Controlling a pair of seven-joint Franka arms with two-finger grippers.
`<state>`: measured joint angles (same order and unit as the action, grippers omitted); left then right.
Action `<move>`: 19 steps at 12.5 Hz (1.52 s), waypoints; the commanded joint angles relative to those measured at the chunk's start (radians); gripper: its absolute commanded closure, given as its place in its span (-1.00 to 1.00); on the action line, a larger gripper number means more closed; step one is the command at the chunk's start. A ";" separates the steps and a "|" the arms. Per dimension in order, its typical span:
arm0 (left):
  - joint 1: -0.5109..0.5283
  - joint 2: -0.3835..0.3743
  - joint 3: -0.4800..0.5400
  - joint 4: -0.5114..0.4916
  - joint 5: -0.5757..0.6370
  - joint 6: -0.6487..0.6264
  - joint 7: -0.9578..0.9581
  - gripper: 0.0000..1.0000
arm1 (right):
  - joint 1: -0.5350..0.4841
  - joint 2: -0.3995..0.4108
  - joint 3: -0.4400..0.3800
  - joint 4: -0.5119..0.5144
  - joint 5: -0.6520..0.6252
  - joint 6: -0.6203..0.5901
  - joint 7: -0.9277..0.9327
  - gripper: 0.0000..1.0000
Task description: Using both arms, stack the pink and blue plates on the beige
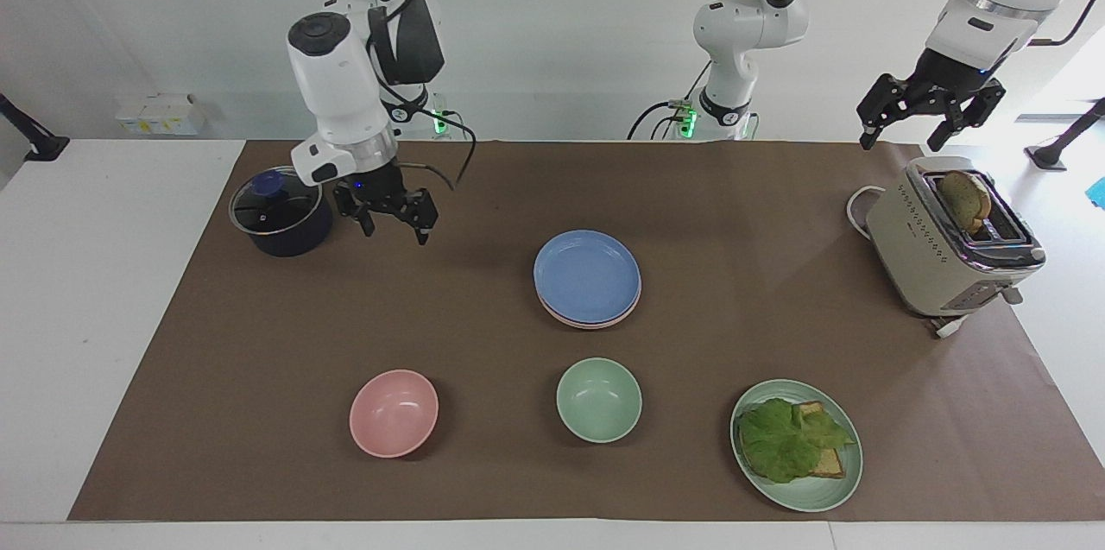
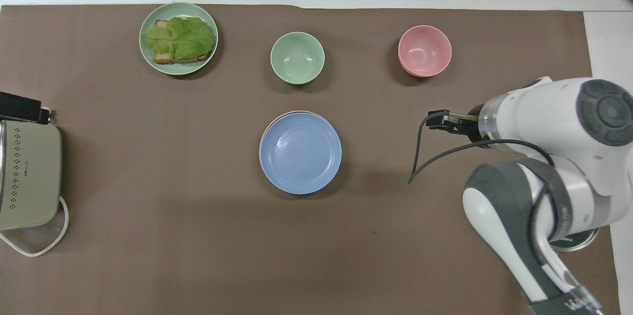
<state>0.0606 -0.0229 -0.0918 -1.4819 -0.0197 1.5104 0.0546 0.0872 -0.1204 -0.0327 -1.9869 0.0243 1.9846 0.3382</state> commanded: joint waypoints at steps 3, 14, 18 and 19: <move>0.001 -0.006 0.000 -0.005 0.014 -0.013 0.010 -1.00 | -0.093 0.028 0.013 0.258 -0.041 -0.255 -0.102 -1.00; 0.001 -0.006 0.000 -0.005 0.014 -0.013 0.010 -1.00 | -0.081 0.105 0.024 0.482 -0.046 -0.512 -0.126 -1.00; 0.001 -0.006 0.000 -0.005 0.014 -0.013 0.010 -1.00 | -0.081 0.085 0.024 0.450 -0.046 -0.498 -0.128 -1.00; 0.001 -0.006 0.000 -0.005 0.014 -0.013 0.010 -1.00 | -0.081 0.087 0.024 0.451 -0.047 -0.498 -0.130 -1.00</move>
<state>0.0606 -0.0229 -0.0918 -1.4819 -0.0197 1.5103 0.0546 0.0084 -0.0071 -0.0137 -1.5015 -0.0042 1.4793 0.2313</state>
